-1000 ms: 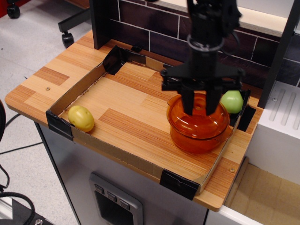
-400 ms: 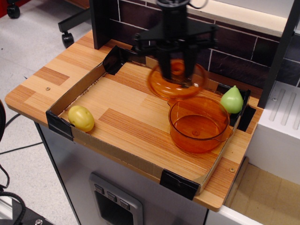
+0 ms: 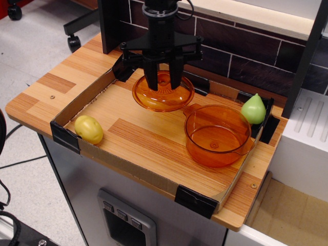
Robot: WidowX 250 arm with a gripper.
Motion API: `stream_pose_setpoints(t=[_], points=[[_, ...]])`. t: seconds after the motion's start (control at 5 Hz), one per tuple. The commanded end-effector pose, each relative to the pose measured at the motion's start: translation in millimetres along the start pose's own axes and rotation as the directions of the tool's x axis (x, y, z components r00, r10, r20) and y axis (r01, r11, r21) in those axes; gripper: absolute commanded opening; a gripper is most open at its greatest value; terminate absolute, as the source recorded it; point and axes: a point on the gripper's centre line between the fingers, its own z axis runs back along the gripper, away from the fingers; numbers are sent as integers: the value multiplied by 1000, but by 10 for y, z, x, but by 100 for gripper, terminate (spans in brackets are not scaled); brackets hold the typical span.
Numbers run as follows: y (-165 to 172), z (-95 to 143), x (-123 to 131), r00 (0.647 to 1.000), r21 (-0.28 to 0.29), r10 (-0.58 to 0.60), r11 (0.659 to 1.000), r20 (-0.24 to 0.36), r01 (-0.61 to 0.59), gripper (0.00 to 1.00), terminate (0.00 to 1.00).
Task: Take lid off pot
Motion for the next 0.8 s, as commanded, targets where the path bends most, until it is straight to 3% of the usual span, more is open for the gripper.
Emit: stream_pose_setpoints(t=[0.0,0.4,0.6], points=[[171,-25,231,998,23,24,999,59,-25,0,0],[307,-221,307,997,71,25,997,73,-31,0,0],[310,-214,287,998,77,9,997,61,-14,100,0]])
